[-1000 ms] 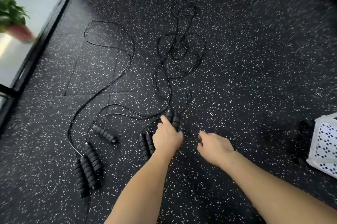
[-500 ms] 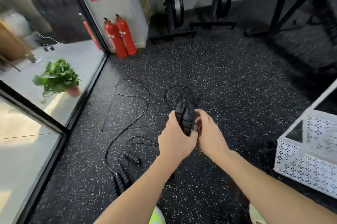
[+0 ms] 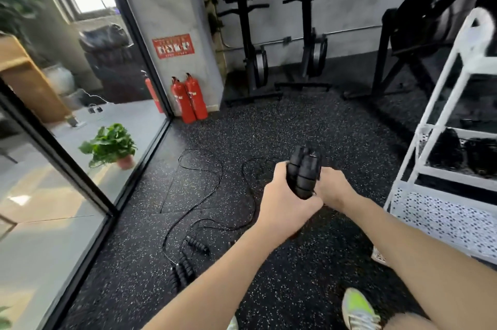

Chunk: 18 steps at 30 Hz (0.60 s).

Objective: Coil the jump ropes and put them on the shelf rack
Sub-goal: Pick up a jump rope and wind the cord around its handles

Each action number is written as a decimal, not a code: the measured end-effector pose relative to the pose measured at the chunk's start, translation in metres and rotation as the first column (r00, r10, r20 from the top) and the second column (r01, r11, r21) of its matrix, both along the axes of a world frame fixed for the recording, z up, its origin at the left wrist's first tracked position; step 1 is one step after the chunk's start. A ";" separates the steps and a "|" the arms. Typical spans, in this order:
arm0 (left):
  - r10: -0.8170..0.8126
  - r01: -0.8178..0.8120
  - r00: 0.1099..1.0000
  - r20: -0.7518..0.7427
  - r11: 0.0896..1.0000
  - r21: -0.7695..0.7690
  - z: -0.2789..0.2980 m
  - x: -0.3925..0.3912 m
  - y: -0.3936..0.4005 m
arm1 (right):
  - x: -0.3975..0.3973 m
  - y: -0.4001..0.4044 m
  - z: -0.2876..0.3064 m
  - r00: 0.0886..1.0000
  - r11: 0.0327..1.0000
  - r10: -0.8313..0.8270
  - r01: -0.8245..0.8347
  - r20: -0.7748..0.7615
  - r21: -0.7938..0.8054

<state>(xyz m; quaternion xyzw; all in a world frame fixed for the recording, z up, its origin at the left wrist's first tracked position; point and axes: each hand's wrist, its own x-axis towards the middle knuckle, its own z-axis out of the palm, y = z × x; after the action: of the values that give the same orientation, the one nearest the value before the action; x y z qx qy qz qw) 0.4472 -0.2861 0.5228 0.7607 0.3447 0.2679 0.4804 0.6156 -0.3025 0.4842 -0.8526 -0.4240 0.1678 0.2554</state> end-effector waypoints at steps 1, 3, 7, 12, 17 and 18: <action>0.042 -0.042 0.999 -0.003 0.999 0.000 0.003 0.000 -0.001 | -0.004 -0.005 0.007 1.000 1.000 0.020 -0.020 -0.001 0.006; 0.113 -0.113 0.994 -0.004 0.994 -0.009 0.010 -0.003 0.000 | -0.012 -0.015 0.026 1.000 0.997 0.026 -0.026 0.008 0.073; 0.133 -0.119 0.988 0.079 0.979 -0.163 0.022 -0.008 0.007 | -0.021 -0.027 0.070 1.000 0.978 0.028 -0.025 -0.012 0.209; -0.025 0.103 0.967 0.254 0.949 -0.298 0.039 -0.008 -0.001 | -0.038 -0.029 0.126 0.987 0.936 0.138 -0.102 -0.086 0.336; 0.062 0.027 0.944 0.323 0.964 -0.265 0.072 -0.010 -0.007 | -0.046 -0.046 0.152 0.803 0.860 0.321 -0.025 -0.503 0.510; 0.075 0.004 0.943 0.324 0.972 -0.237 0.081 -0.012 -0.006 | -0.045 -0.051 0.152 0.728 0.861 0.345 0.006 -0.593 0.508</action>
<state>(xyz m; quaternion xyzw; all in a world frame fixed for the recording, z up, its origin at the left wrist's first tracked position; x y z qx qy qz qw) 0.4357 -0.2920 0.6035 0.6364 0.3021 0.3581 0.6127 0.5711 -0.3532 0.6360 -0.6015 -0.4106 0.3745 0.5739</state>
